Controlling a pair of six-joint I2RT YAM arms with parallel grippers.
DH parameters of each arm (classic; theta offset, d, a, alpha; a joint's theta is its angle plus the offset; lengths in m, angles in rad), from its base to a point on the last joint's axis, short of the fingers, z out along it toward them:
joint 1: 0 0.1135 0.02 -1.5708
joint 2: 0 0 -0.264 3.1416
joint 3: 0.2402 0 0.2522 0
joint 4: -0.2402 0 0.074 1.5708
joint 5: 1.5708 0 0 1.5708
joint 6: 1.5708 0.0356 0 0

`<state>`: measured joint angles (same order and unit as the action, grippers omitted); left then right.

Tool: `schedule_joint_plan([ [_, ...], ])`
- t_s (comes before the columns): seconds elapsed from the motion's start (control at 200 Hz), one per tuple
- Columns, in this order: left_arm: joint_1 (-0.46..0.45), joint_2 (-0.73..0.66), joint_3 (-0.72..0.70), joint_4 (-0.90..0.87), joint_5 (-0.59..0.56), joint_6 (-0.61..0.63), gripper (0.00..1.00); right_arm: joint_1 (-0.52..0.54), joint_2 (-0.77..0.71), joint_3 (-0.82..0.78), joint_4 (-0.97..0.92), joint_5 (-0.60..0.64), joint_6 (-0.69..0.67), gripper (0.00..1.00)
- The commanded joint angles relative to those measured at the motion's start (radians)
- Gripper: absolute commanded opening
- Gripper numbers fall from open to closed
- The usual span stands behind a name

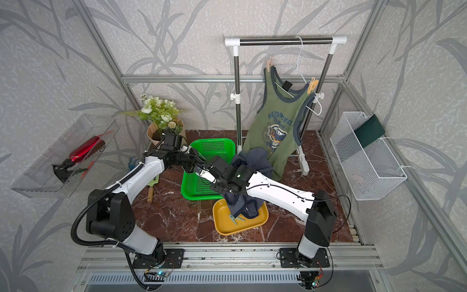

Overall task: Remove the clothespins securing tank tops to the hanger
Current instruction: Pick up the hanger from the basket.

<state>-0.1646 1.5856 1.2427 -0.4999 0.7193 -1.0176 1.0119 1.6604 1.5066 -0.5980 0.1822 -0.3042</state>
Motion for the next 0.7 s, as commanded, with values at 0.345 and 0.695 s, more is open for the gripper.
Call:
schedule_joint_plan([
  [0.345,0.123,0.071,0.062,0.134,0.055,-0.041,0.0,-0.059,-0.111,0.006,-0.021,-0.128,0.018,0.0],
  [0.695,0.194,0.116,0.022,0.234,0.1,-0.085,0.0,-0.081,-0.157,-0.024,-0.019,-0.176,0.037,0.0],
])
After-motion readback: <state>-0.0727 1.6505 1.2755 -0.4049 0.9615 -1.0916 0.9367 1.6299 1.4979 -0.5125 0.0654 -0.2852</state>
